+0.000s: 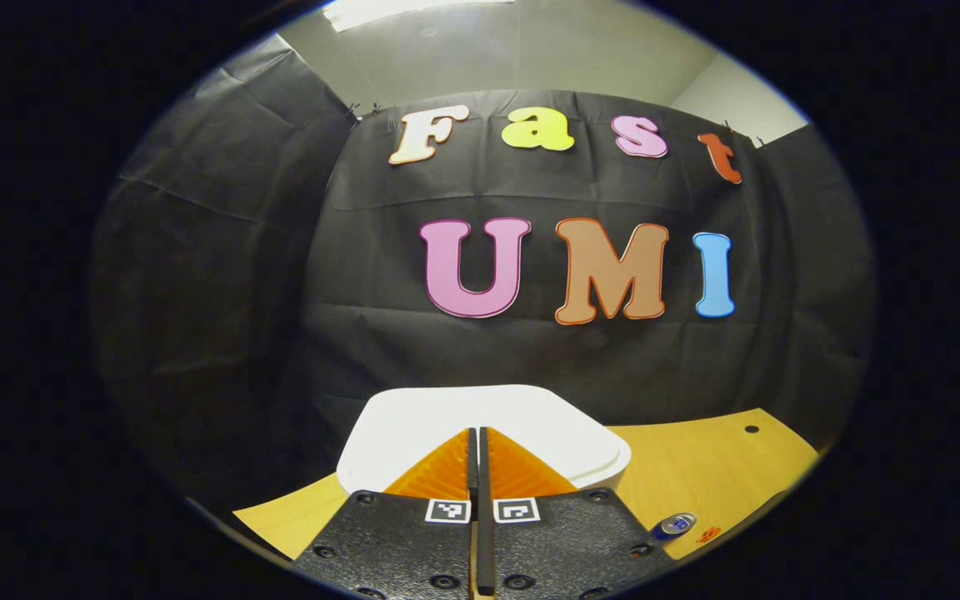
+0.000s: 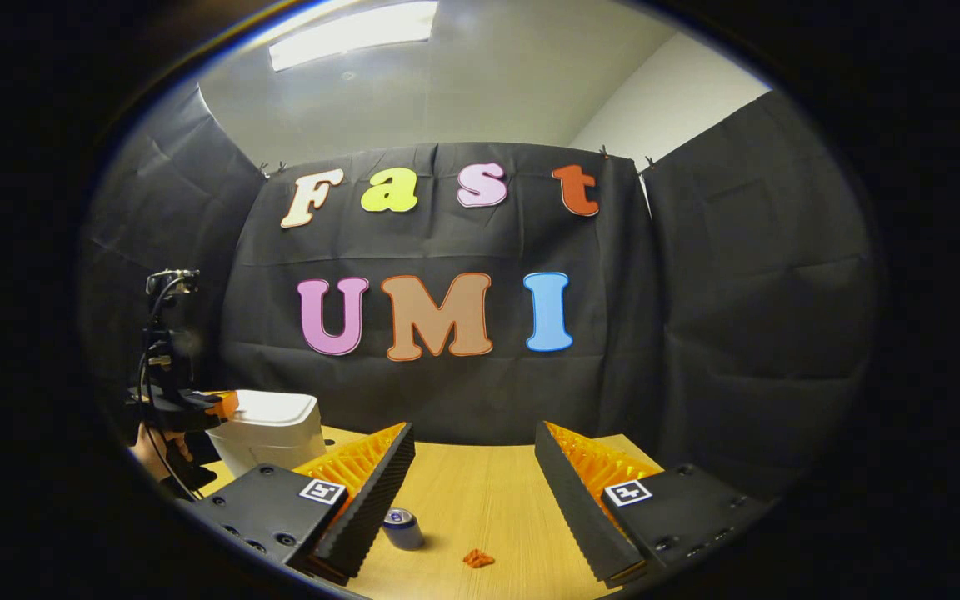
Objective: Press the lid of the desktop garbage bin to open it, pick up the crumpled paper on the desktop and throw it into the bin, then pick up the pop can on the desktop and drop it into the bin, and finally close the garbage bin lid.
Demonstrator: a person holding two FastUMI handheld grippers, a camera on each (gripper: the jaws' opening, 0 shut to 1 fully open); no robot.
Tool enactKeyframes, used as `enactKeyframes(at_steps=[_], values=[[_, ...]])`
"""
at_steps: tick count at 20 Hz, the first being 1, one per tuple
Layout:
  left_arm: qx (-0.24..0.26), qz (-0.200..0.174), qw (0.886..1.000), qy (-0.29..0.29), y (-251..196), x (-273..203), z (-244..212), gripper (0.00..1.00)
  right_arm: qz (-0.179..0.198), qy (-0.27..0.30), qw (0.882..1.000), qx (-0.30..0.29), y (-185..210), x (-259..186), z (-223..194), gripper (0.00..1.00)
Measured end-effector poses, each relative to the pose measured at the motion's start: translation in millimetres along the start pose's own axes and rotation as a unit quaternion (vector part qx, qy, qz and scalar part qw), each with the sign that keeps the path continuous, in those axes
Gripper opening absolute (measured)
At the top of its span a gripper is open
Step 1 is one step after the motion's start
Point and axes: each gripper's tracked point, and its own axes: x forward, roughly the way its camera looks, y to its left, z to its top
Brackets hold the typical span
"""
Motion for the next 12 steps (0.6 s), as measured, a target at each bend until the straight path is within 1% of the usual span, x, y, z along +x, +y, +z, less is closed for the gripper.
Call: enactKeyframes(at_steps=[2,3,4,5,6,8,9,10,11,12], values=[[-0.009,-0.003,1.000,-0.006,-1.1,0.1,2.4,0.00,-0.008,0.004,1.000,-0.002,-2.0,-0.5,-4.0,0.97],[-0.010,-0.003,1.000,0.004,-1.4,-0.2,-2.1,0.00,-0.010,0.007,1.000,0.000,-1.2,1.1,-6.5,0.97],[-0.010,-0.004,1.000,-0.003,-1.7,-0.2,-0.8,0.00,-0.009,0.012,1.000,0.002,0.6,2.4,-11.2,1.00],[-0.011,-0.005,1.000,0.004,-1.6,1.2,-5.7,0.00,-0.005,0.017,1.000,0.004,3.9,4.9,-14.5,1.00],[-0.012,-0.007,1.000,0.003,-1.6,-1.8,-6.8,0.00,-0.001,0.022,1.000,0.005,8.3,7.3,-18.7,0.97],[-0.009,-0.019,1.000,0.007,-3.3,-0.9,-8.3,0.00,0.009,0.026,1.000,0.004,17.7,11.8,-22.9,0.97],[-0.009,-0.026,1.000,0.010,-3.2,-1.8,-8.2,0.00,0.015,0.027,1.000,0.002,22.3,14.5,-24.8,0.97],[-0.015,-0.033,0.999,0.010,-2.6,-1.8,-7.0,0.00,0.021,0.027,0.999,0.001,27.8,16.5,-27.0,1.00],[-0.016,-0.038,0.999,0.005,-2.9,-1.6,-5.9,0.00,0.028,0.026,0.999,0.000,32.8,19.7,-27.3,1.00],[-0.020,-0.040,0.999,-0.001,-2.9,-1.3,-3.2,0.00,0.032,0.024,0.999,0.001,36.8,21.4,-27.7,0.97]])
